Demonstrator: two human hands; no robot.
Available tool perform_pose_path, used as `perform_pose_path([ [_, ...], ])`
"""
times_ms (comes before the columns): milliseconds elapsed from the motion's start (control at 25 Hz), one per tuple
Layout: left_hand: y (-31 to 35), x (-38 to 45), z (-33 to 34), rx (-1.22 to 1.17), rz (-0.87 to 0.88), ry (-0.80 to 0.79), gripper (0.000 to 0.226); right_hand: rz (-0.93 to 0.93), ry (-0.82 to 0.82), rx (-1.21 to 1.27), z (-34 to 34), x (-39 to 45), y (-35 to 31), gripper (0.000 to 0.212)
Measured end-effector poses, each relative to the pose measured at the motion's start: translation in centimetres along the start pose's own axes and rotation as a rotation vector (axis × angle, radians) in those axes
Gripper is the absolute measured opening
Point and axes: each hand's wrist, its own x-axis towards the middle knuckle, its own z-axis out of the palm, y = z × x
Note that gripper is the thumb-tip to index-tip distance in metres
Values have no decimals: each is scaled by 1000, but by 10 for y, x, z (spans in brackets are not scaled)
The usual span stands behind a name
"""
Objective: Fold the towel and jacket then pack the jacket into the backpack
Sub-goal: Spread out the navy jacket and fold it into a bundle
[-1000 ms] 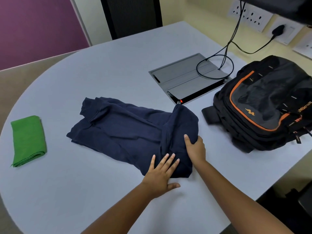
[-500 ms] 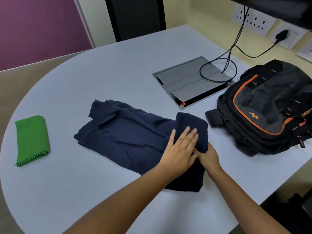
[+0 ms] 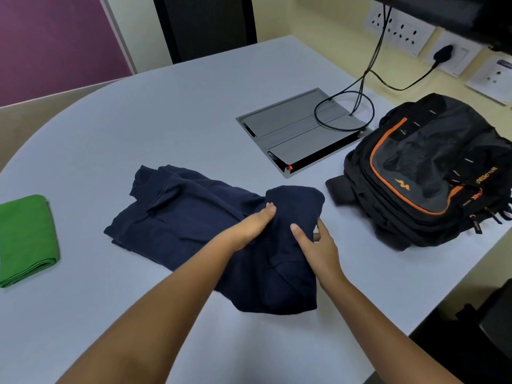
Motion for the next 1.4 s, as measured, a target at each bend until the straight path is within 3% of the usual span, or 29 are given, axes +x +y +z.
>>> perform_pose_path([
  [40,4,-6,-7,-176,-34,-35,62,-34,-13,-26,8,-1,-8,60],
  [120,6,-16,-22,-308,-52,-54,65,-87,-68,-76,28,-1,-23,67],
  [280,-3,-34,-56,-505,-64,172,63,-176,-306,36,66,4,-49,57],
  [360,-10,-48,-67,-464,-66,275,62,-234,-381,57,78,9,-52,52],
  [440,-24,-60,-64,-308,8,356,62,-361,-369,20,84,19,-54,52],
  [520,-45,-70,-51,-81,95,434,69,-439,-220,33,83,40,-54,59],
  [600,-64,-72,-39,-6,165,369,73,-407,-187,8,73,67,-56,76],
  [760,-79,-60,-44,-42,187,30,74,-245,-594,-116,47,104,-44,96],
  [880,-76,-53,-66,51,132,-97,77,-177,-740,-209,38,110,-44,99],
  [960,-72,-54,-69,162,130,-20,81,-180,-725,-255,37,114,-48,86],
  [1120,-83,-74,-44,301,160,397,84,-220,-764,-431,48,116,-48,74],
  [1200,-101,-89,-31,406,280,587,79,-233,-680,-507,61,112,-41,61],
  [1280,-116,-98,-20,776,449,608,78,-272,-555,-507,72,106,-36,57],
  [1400,-132,-103,-8,1331,529,443,92,-305,-459,-481,73,99,-32,61],
])
